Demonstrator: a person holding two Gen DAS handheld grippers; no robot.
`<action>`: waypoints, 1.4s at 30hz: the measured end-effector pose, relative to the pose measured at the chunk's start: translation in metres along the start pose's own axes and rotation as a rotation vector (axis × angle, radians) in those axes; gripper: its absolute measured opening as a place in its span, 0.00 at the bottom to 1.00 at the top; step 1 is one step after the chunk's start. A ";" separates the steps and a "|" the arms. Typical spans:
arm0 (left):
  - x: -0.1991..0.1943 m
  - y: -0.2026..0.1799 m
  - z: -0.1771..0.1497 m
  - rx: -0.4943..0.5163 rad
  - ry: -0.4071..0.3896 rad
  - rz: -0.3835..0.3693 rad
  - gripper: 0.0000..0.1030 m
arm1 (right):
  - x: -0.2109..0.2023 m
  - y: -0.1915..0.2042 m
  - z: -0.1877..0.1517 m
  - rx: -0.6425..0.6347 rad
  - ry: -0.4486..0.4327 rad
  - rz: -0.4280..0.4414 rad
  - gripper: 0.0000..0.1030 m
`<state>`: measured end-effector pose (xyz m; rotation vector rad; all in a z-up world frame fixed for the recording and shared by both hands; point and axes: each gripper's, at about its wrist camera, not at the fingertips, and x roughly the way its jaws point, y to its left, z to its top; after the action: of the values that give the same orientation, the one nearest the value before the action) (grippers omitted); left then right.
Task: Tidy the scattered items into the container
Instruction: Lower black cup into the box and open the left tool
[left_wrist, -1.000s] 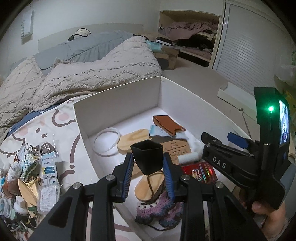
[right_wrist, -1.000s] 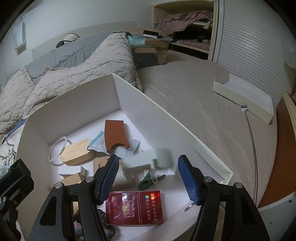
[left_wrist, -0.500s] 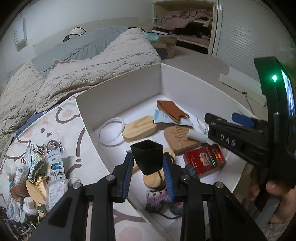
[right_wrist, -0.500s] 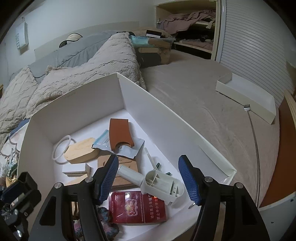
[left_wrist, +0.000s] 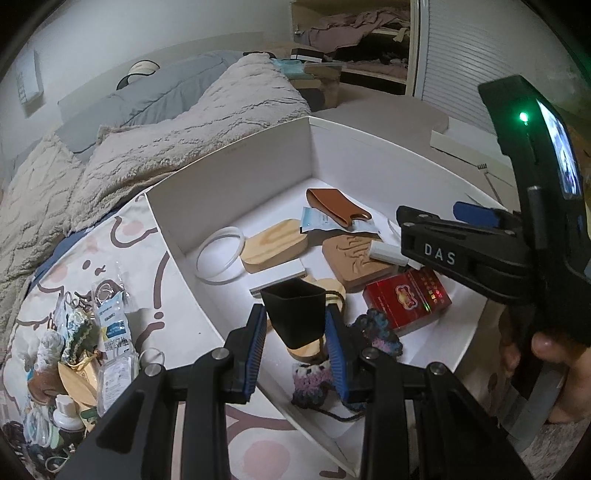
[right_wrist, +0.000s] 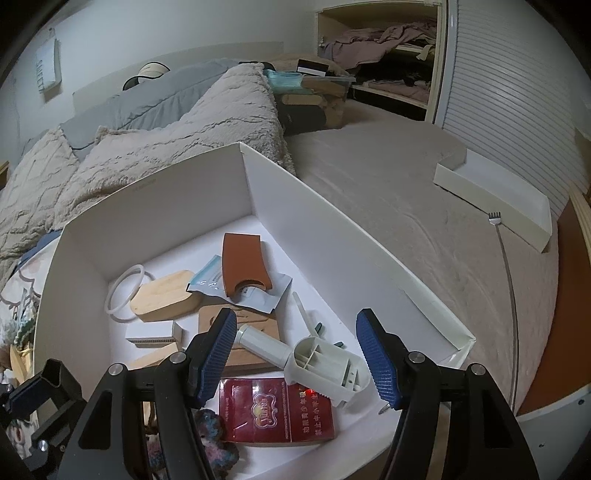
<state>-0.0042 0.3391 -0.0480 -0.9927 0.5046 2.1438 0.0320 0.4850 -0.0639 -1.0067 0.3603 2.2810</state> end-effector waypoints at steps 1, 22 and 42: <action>0.000 0.000 -0.001 0.000 0.002 -0.001 0.31 | 0.000 0.000 0.000 -0.002 -0.001 0.000 0.65; -0.003 0.000 0.001 -0.017 -0.012 0.010 0.46 | 0.000 0.002 -0.002 -0.005 0.002 -0.005 0.65; -0.012 -0.001 0.003 -0.025 -0.039 -0.003 0.46 | -0.004 0.002 -0.003 0.002 -0.014 0.007 0.65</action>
<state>0.0005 0.3356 -0.0368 -0.9627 0.4583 2.1680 0.0348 0.4805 -0.0628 -0.9890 0.3608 2.2920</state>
